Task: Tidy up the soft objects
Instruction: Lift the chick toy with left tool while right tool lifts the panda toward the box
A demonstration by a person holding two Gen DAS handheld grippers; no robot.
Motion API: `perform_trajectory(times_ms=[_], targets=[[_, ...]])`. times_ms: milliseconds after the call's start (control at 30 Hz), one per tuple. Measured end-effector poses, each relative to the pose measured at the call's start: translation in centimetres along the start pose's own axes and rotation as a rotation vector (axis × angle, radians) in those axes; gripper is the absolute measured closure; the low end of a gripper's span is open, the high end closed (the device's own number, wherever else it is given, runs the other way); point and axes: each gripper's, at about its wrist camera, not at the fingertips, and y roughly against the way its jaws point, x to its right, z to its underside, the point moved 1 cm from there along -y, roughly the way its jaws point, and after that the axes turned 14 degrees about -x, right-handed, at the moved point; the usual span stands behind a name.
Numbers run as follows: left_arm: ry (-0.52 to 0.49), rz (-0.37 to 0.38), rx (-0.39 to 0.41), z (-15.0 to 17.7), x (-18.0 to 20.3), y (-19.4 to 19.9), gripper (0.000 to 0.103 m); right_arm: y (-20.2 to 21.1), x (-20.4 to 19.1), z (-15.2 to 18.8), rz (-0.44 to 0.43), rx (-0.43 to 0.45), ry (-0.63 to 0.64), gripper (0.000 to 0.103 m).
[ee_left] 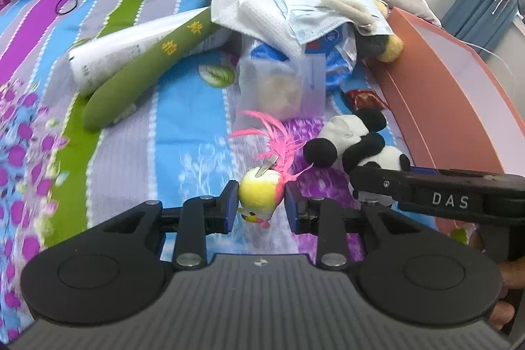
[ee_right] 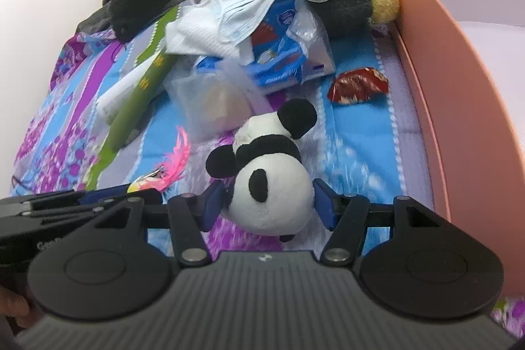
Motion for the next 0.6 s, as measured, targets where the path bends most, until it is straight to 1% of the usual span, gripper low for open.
perform_trajectory(times_ms=[300, 400, 600], targets=[[0.02, 0.011, 0.034, 4.6, 1.1, 3.3, 0.068, 2.4, -0.6, 4.7, 0.006, 0.019, -0.023, 0.042], [0.024, 0.019, 0.045, 5.6, 1.5, 4.2, 0.068, 3.5, -0.9, 6.0, 0.016, 0.035, -0.024, 0.042], [0.011, 0.036, 0.056, 6.9, 2.2, 5.5, 0.068, 5.6, -1.0, 7.4, 0.034, 0.082, -0.019, 0.042]])
